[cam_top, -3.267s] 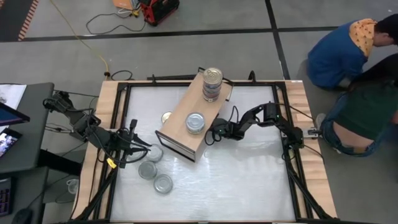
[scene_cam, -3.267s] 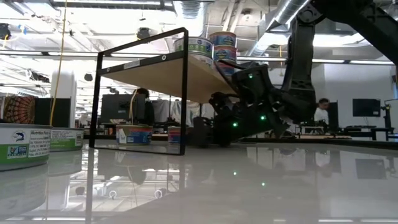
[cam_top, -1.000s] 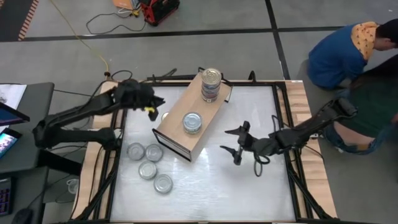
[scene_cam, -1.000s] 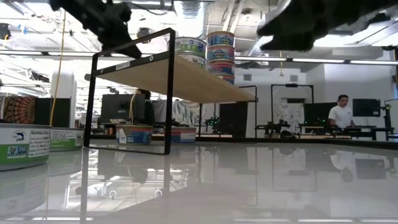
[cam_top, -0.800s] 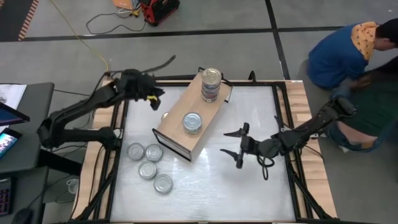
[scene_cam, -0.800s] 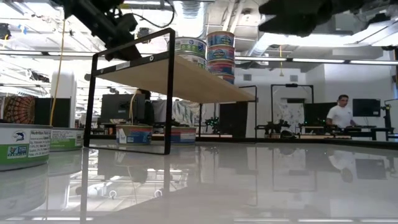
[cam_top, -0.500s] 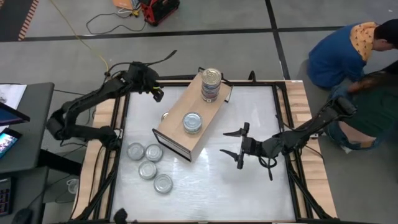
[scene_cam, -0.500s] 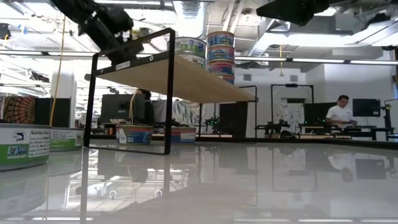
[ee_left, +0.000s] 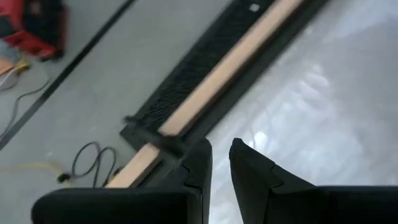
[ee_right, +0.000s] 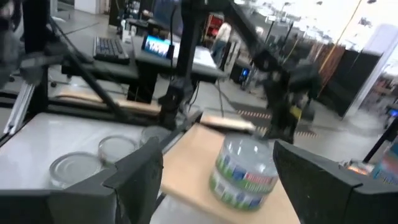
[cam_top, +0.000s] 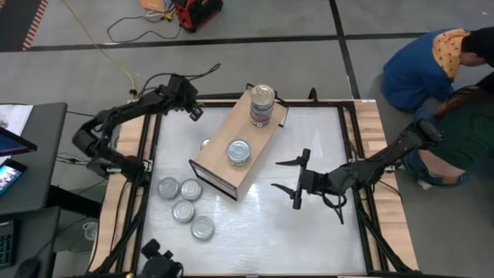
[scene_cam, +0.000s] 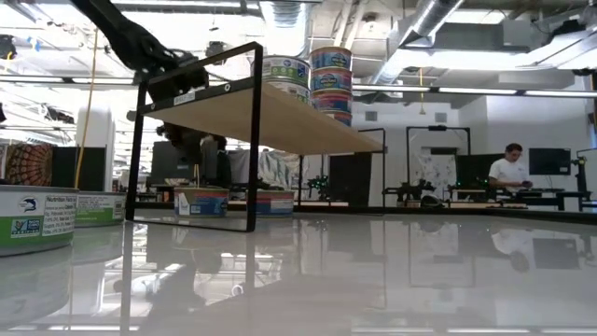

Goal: Stack canned seafood by type on shelf
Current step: Adjust the blue tuna can

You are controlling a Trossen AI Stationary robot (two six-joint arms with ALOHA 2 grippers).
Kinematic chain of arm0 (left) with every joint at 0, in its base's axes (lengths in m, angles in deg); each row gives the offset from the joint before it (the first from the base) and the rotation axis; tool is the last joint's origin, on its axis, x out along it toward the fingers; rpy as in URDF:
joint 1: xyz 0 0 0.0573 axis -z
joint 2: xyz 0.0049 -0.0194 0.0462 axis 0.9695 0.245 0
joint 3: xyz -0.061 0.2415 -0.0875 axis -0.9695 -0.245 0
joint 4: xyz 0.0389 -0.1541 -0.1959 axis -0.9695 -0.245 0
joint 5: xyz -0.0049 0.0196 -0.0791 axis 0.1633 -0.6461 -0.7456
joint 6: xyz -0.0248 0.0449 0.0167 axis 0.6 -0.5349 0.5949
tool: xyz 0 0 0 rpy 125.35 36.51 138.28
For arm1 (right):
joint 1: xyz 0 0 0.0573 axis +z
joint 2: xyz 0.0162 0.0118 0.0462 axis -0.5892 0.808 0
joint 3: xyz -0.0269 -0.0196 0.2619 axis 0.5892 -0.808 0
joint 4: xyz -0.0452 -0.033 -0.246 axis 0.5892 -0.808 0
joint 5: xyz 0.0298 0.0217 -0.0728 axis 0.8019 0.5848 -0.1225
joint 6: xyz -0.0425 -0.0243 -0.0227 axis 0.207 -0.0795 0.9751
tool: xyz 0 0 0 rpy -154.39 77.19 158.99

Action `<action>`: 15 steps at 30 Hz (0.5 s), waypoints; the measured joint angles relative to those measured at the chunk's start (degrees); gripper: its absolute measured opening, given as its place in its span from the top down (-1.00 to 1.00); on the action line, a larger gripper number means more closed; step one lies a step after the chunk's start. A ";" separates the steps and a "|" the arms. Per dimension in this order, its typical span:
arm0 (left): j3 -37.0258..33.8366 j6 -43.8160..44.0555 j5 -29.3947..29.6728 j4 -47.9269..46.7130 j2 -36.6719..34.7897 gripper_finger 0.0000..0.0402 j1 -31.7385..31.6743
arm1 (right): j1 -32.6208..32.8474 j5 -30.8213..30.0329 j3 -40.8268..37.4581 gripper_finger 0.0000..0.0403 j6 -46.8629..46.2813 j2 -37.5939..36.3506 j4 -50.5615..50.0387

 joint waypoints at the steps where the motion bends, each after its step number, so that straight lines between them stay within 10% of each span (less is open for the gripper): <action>1: 0.00 -0.91 -1.00 0.40 1.00 0.76 0.13 | -0.11 0.01 0.80 -0.63 1.14 0.00 0.16; 15: -10.38 -14.03 -4.97 20.72 3.50 0.99 4.89 | 3.20 -6.80 3.22 -0.63 2.29 -0.04 -3.48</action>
